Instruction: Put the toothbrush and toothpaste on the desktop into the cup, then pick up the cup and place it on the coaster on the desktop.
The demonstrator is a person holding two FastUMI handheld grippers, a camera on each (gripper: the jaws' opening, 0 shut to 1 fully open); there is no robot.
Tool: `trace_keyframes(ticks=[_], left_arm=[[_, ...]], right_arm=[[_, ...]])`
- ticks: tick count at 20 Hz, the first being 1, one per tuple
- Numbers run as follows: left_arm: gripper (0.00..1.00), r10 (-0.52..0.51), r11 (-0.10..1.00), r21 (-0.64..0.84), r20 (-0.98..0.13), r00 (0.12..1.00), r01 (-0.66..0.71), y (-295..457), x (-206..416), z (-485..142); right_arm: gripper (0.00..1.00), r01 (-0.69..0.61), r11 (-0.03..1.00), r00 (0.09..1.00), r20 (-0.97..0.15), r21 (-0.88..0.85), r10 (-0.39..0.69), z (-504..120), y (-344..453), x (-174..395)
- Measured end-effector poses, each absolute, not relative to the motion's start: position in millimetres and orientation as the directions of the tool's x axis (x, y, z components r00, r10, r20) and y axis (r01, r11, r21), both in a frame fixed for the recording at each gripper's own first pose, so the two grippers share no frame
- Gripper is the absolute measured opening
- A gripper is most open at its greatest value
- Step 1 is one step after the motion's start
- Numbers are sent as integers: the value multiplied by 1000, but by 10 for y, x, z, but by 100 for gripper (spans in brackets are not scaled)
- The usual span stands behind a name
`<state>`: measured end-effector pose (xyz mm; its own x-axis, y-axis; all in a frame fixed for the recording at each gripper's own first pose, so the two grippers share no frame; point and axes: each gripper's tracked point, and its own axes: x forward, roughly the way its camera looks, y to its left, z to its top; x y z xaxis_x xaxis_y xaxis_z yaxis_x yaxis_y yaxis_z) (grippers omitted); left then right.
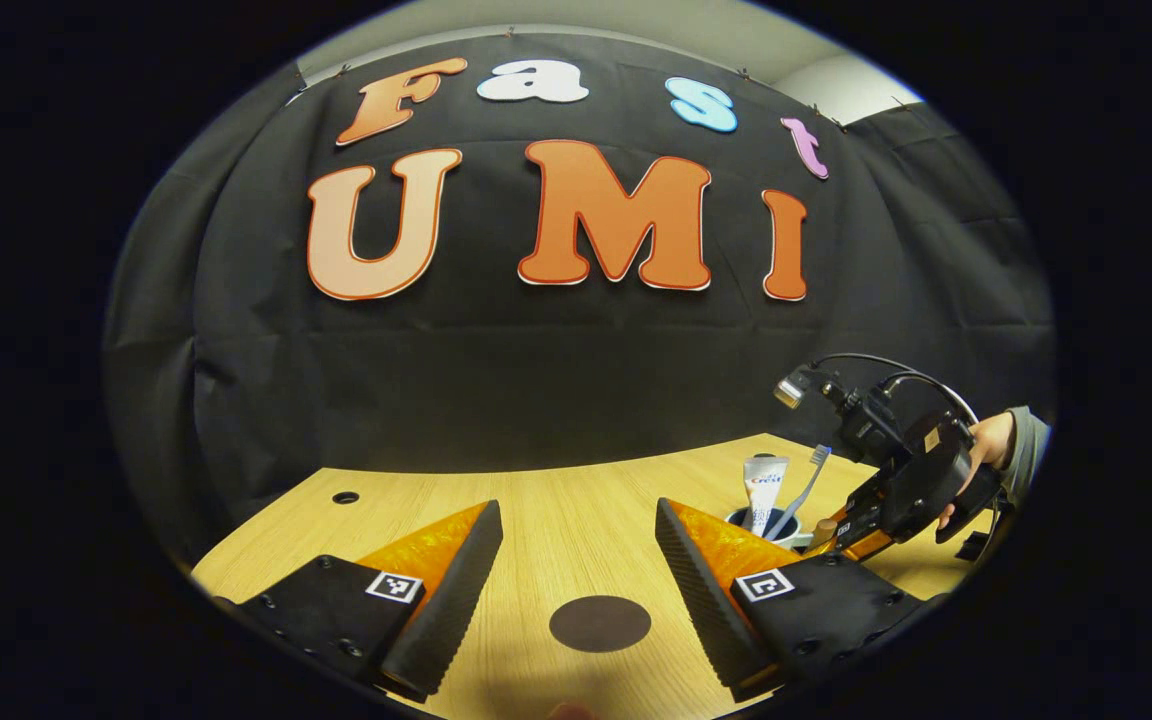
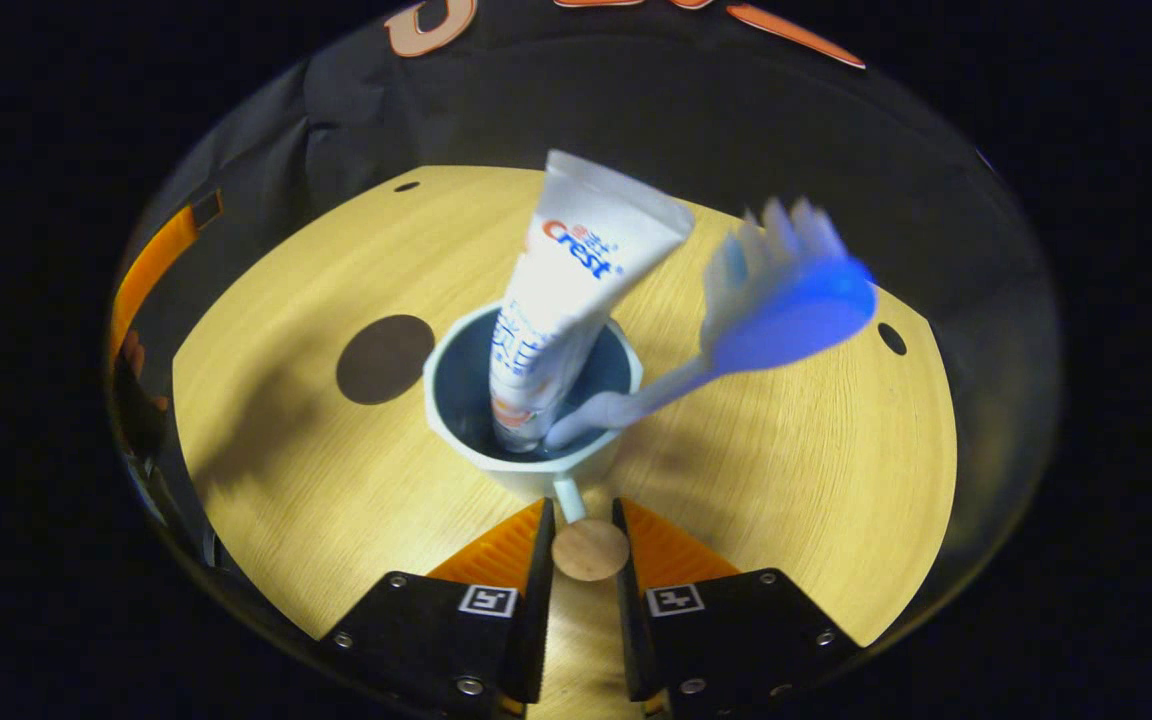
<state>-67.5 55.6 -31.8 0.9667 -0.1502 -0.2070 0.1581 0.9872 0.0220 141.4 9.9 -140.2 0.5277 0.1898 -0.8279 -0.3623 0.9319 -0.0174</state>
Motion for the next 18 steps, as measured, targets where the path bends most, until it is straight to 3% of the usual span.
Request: trace_keyframes(ticks=[1, 9, 18], left_arm=[[98, -144, 988, 21, -208, 967, 152, 591, -680, -332], [98, -125, 991, 13, -228, 966, 132, 694, -694, -448], [98, -112, 993, 6, -242, 964, 117, 768, -735, -497]], right_arm=[[27, -343, 939, 533, -823, 2, 197, -1375, 99, 1415], [17, -325, 945, 593, -785, -30, 179, -1310, 92, 1407], [13, -277, 960, 630, -761, -36, 153, -1255, 82, 1404]])
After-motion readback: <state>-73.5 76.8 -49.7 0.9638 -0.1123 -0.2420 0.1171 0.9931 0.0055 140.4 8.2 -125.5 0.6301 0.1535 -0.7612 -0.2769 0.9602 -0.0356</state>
